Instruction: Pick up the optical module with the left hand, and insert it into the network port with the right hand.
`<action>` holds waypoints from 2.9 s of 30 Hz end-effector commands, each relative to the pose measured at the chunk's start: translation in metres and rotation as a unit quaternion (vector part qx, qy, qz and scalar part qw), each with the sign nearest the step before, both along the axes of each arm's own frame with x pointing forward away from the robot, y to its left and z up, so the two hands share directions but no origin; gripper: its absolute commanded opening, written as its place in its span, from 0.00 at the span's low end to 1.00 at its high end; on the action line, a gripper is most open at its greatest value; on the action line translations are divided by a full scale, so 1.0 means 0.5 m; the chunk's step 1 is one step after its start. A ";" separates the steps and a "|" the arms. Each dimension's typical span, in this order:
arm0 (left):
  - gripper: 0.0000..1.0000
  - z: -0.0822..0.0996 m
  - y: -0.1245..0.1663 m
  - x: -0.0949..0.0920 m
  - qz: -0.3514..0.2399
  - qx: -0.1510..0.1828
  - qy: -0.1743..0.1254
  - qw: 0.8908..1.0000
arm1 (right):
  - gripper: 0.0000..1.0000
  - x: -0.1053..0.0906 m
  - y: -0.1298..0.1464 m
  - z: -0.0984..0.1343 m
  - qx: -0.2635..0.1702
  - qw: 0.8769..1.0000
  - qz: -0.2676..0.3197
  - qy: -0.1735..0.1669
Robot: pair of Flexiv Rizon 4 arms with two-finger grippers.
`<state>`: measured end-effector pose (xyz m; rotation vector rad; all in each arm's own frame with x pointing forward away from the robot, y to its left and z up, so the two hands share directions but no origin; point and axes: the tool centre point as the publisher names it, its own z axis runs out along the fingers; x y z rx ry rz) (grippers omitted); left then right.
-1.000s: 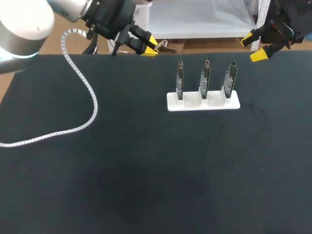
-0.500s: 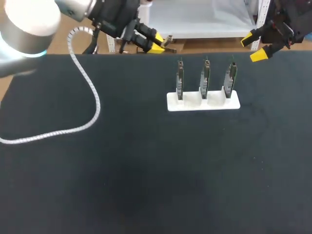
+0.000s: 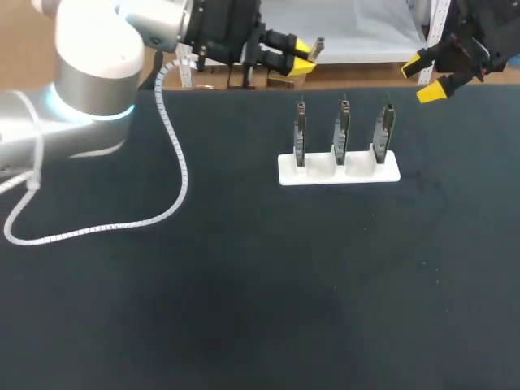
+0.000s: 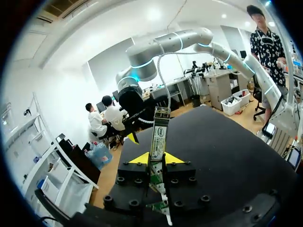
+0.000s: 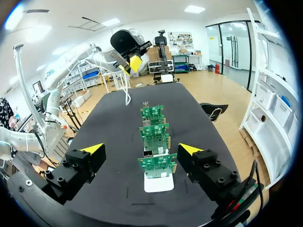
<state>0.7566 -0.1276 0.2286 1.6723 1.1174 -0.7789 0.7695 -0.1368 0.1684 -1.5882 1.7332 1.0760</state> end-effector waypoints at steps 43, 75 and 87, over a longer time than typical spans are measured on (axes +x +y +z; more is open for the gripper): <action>0.00 -0.027 -0.215 0.043 -0.039 -0.089 -0.004 0.995 | 1.00 -0.004 0.001 0.000 -0.001 1.000 -0.002 -0.002; 0.00 -0.070 -0.233 0.031 -0.026 -0.121 0.120 0.985 | 1.00 -0.004 0.001 0.000 -0.001 1.000 -0.002 -0.002; 0.00 -0.037 -0.235 0.048 -0.039 -0.083 0.083 0.992 | 1.00 -0.004 0.001 0.000 -0.001 1.000 -0.002 -0.002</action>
